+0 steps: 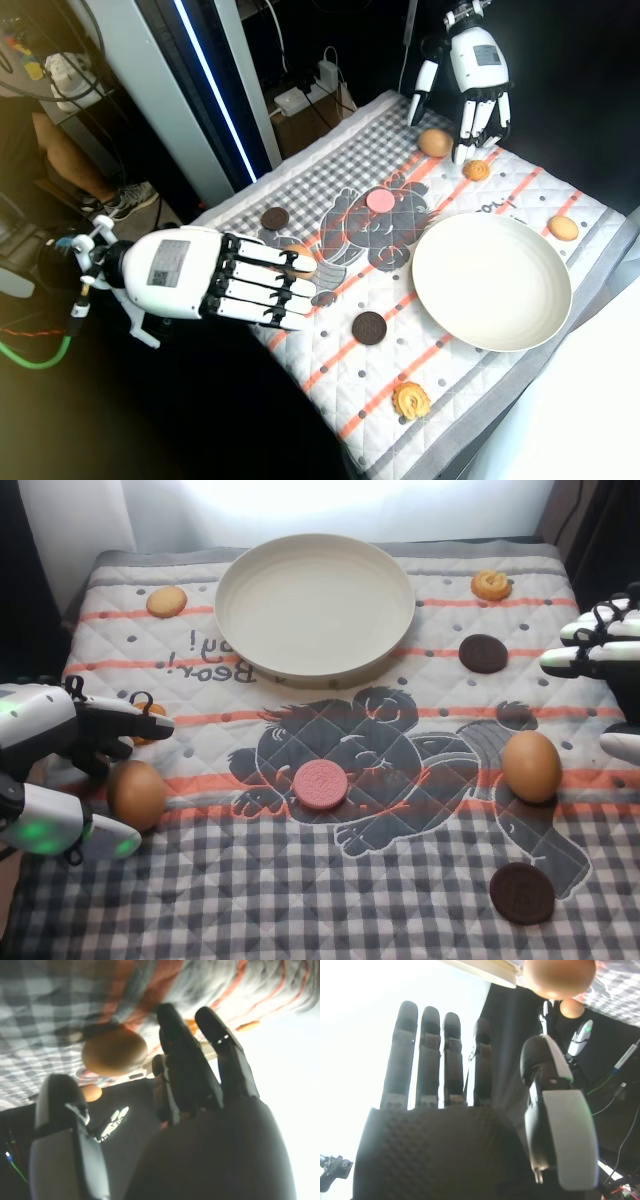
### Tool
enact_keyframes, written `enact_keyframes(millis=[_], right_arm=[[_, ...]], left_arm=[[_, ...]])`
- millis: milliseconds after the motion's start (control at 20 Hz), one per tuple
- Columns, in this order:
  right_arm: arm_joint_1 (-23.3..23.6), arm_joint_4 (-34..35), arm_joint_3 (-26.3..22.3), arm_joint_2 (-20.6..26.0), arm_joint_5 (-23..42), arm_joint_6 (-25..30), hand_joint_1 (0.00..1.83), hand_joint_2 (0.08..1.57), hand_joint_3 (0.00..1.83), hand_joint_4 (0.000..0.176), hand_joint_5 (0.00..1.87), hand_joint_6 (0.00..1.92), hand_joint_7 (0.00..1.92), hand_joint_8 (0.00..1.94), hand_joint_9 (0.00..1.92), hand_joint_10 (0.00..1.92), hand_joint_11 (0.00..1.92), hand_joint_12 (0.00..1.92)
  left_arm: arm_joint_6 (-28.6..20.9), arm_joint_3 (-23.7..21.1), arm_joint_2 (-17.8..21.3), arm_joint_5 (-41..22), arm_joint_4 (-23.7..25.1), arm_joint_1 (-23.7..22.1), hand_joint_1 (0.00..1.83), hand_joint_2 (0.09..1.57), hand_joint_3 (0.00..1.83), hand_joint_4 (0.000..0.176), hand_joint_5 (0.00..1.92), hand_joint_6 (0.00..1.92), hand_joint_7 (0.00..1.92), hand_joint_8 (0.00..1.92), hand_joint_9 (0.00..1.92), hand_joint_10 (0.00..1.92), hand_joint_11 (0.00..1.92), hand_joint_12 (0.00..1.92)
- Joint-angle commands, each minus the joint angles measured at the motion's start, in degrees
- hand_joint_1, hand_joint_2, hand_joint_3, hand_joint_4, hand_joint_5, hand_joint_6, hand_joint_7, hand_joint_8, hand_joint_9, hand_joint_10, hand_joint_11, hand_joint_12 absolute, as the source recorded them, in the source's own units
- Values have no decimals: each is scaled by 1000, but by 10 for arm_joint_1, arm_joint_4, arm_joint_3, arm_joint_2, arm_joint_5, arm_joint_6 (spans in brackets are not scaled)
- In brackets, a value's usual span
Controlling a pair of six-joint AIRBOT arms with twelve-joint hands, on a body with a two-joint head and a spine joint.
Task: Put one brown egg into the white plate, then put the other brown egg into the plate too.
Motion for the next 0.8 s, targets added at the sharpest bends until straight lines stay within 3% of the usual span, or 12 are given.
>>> enact_keyframes(millis=[0,250,400,500,600,750], right_arm=[[3,18,4,-1,67,2,392,1302,2,105,513,4,470,2,445,0,410,41],[3,18,5,-3,67,2,422,1304,0,100,523,3,505,9,478,9,445,48],[3,18,6,-3,67,2,394,1319,5,93,522,1,504,3,473,3,435,38],[3,18,6,-4,67,2,367,1318,3,100,524,1,505,2,472,1,430,33],[3,18,6,-4,67,2,367,1326,5,86,531,4,515,5,483,6,444,38],[3,18,7,-5,67,2,363,1329,5,81,539,5,531,9,500,10,459,41]], left_arm=[[0,2,-5,-30,2,-5,776,875,0,173,428,2,691,6,805,14,178,1033],[0,5,-7,-25,3,-7,818,874,0,162,476,4,767,8,842,23,176,1032],[0,5,-11,-24,3,-8,839,870,1,142,541,9,832,11,876,35,191,1067],[0,6,-13,-24,3,-9,849,876,0,132,565,5,853,9,883,38,174,1096],[0,6,-15,-23,3,-10,826,886,3,111,588,10,866,12,893,44,170,1094],[0,8,-18,-21,4,-13,805,897,1,67,680,19,908,22,925,73,183,1122]])
